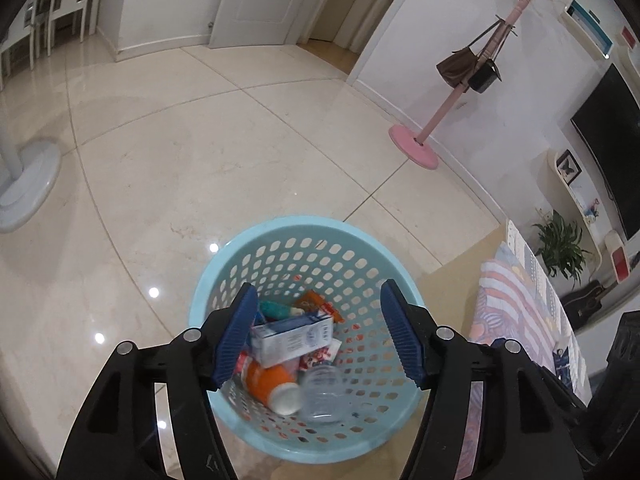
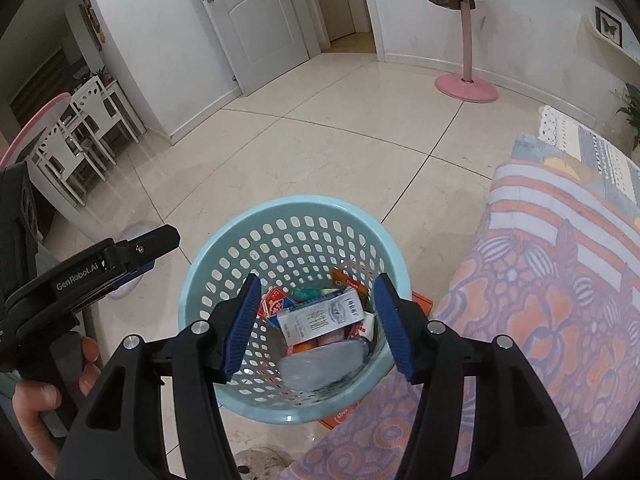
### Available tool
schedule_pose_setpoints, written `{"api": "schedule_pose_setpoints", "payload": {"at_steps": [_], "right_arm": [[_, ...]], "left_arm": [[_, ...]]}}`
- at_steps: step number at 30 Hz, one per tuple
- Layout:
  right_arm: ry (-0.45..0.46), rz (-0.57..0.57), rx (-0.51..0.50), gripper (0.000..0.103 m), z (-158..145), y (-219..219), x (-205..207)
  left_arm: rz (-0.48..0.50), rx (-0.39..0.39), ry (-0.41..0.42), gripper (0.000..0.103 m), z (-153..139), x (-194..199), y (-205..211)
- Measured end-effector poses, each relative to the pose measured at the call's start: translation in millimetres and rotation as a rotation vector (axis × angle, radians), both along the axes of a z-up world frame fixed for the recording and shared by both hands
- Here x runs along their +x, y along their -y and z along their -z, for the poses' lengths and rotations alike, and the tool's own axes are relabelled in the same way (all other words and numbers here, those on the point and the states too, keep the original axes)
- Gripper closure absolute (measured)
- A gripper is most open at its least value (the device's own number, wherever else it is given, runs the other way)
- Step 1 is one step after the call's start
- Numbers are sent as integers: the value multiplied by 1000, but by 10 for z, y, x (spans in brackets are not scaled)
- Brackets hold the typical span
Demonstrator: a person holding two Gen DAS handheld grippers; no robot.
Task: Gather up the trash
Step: 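Move both grippers back to the bed toward the blue carton and polka-dot paper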
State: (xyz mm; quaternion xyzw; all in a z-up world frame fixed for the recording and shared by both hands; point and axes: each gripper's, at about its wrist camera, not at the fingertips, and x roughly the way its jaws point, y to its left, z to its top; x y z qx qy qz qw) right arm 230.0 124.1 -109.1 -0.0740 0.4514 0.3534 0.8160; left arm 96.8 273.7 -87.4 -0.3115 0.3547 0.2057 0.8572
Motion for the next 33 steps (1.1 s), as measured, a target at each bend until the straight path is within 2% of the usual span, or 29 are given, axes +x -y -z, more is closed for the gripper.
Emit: {"api": "schedule_pose_setpoints", "payload": {"at_steps": [5, 10, 16, 23, 25, 29, 33], "right_arm": [[3, 1, 7, 48, -34, 53, -30], [30, 15, 22, 48, -203, 198, -75], [72, 66, 52, 48, -533, 543, -36], [179, 165, 78, 48, -1094, 1226, 62], [206, 203, 79, 44, -1209, 1485, 99], [262, 280, 40, 41, -1361, 2036, 241], [292, 364, -4, 40, -1421, 2579, 436]], "left_arm": [[16, 14, 7, 41, -25, 7, 32], [45, 48, 38, 41, -156, 26, 144], [126, 54, 133, 41, -480, 99, 402], [291, 61, 237, 41, -836, 256, 1020], [353, 53, 257, 41, -909, 329, 1260], [483, 50, 275, 41, -970, 480, 1745], [598, 90, 257, 41, -989, 661, 2280]]}}
